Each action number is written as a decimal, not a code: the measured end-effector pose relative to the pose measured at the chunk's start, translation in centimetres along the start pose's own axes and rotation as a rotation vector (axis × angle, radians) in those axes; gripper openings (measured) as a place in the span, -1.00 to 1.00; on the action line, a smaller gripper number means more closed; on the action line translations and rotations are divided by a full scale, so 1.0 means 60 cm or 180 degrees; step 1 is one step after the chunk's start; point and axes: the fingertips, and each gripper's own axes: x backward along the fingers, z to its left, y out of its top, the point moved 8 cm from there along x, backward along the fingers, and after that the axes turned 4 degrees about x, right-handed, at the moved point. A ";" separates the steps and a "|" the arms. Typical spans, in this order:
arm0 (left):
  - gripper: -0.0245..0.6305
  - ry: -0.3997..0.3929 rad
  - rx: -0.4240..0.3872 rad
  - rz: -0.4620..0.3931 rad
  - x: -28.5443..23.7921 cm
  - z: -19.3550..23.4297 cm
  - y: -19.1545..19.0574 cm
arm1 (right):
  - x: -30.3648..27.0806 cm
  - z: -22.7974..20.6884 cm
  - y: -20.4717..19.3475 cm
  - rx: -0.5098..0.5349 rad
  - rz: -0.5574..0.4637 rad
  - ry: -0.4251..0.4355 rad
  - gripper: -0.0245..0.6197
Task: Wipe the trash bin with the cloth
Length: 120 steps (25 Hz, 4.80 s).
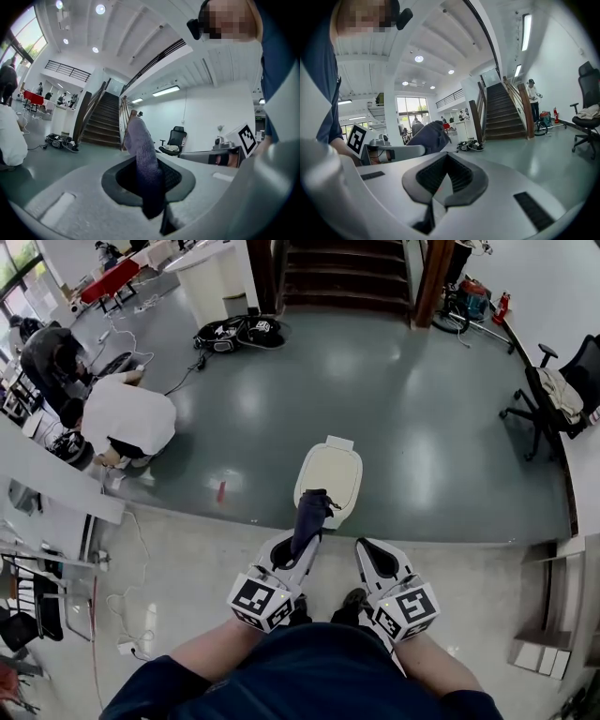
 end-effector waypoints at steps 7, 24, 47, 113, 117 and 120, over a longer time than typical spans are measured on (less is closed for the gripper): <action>-0.77 0.0119 -0.0102 0.0115 -0.087 0.021 -0.016 | -0.029 -0.070 0.001 -0.0015 -0.0028 0.0115 -0.91; -0.77 0.0538 -0.0181 0.0516 -0.244 0.150 -0.094 | -0.072 -0.162 -0.017 -0.0093 -0.0016 0.0094 -0.91; -0.77 0.0953 -0.0433 0.1398 -0.463 0.372 -0.276 | -0.196 -0.246 -0.114 -0.0201 0.0089 -0.0087 -0.91; -0.77 0.0647 -0.1185 0.2348 -0.516 0.243 -0.440 | -0.069 -0.222 -0.168 -0.0189 0.0313 0.0008 -0.91; -0.77 0.0458 -0.1233 0.2364 -0.525 0.205 -0.451 | -0.058 -0.227 -0.173 -0.0213 0.0321 -0.0059 -0.91; -0.77 0.0401 -0.1201 0.2388 -0.507 0.193 -0.459 | -0.049 -0.225 -0.177 -0.0245 0.0345 -0.0077 -0.91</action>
